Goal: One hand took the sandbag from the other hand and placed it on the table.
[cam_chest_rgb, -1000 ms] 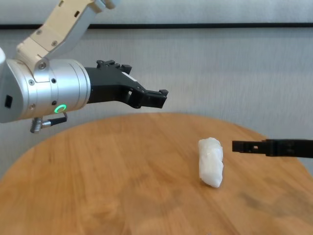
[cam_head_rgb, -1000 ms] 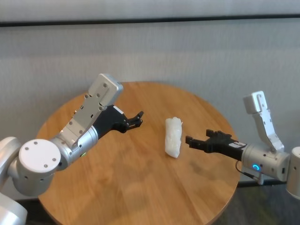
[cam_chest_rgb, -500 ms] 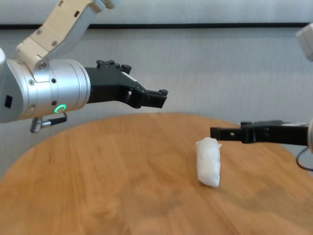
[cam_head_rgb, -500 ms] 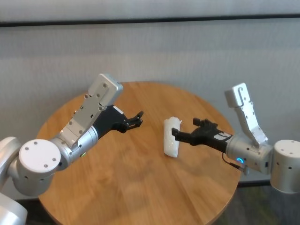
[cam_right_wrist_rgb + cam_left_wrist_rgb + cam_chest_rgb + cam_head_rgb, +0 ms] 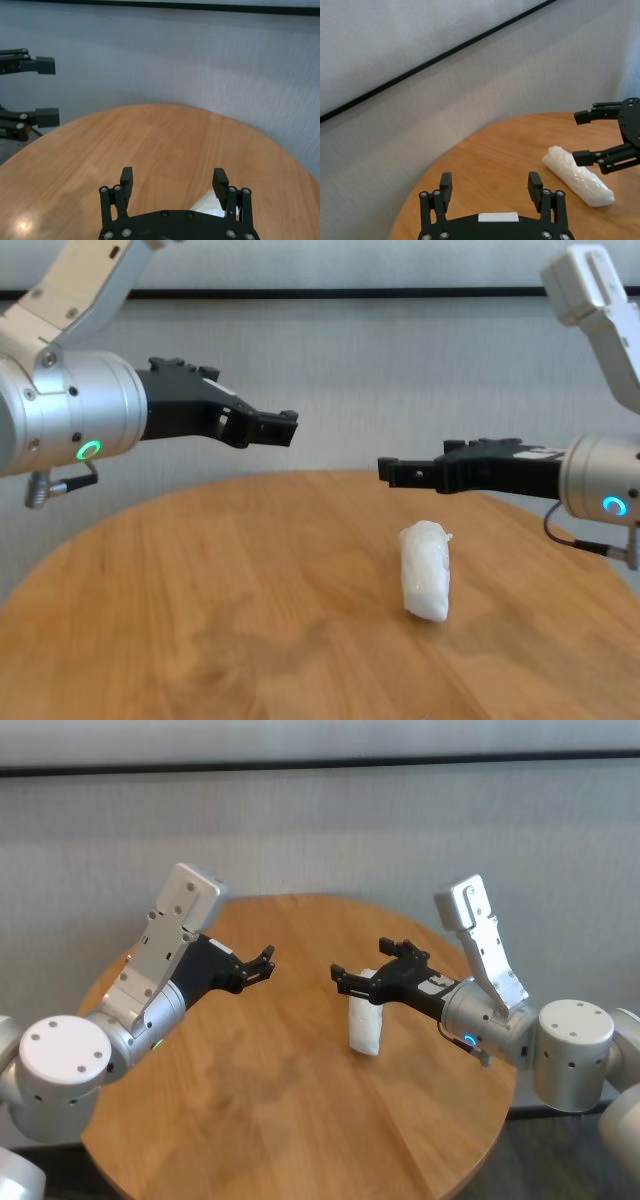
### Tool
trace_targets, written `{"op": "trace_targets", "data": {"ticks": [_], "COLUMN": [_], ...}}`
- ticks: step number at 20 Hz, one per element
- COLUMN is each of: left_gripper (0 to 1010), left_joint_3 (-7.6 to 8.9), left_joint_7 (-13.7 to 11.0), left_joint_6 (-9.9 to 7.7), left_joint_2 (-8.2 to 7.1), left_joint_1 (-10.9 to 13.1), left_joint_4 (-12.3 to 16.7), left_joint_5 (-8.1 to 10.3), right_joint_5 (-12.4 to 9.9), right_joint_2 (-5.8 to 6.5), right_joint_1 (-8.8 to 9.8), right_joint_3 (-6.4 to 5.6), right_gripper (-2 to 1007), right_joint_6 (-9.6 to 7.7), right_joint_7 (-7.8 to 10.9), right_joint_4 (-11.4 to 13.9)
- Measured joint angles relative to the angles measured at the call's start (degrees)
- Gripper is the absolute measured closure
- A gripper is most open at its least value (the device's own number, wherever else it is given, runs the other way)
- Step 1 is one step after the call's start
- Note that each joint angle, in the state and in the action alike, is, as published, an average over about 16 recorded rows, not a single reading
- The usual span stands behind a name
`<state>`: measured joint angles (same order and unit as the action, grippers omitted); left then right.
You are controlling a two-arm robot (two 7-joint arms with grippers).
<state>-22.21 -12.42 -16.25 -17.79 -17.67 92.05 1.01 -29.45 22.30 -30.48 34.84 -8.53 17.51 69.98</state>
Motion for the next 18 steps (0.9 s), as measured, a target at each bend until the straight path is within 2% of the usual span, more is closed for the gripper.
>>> {"op": "trace_targets", "data": {"ticks": [10, 18], "left_gripper": [10, 10], "left_joint_3": [2.88, 4.47], "left_joint_7": [1.7, 2.9], "left_joint_6": [-4.16, -5.90], "left_joint_2": [1.09, 1.59], "left_joint_1": [2.2, 3.4], "left_joint_4": [1.2, 1.7], "left_joint_5": [-0.90, -2.50], "right_joint_5": [3.4, 4.8], "right_joint_2": [-4.24, -6.12], "right_joint_1": [-2.33, -3.21], "right_joint_3": [0.75, 1.08], "right_gripper": [5, 5], "right_joint_6": [2.00, 1.97], "right_joint_7": [-0.30, 0.87], "right_joint_4": [-2.4, -3.6]}}
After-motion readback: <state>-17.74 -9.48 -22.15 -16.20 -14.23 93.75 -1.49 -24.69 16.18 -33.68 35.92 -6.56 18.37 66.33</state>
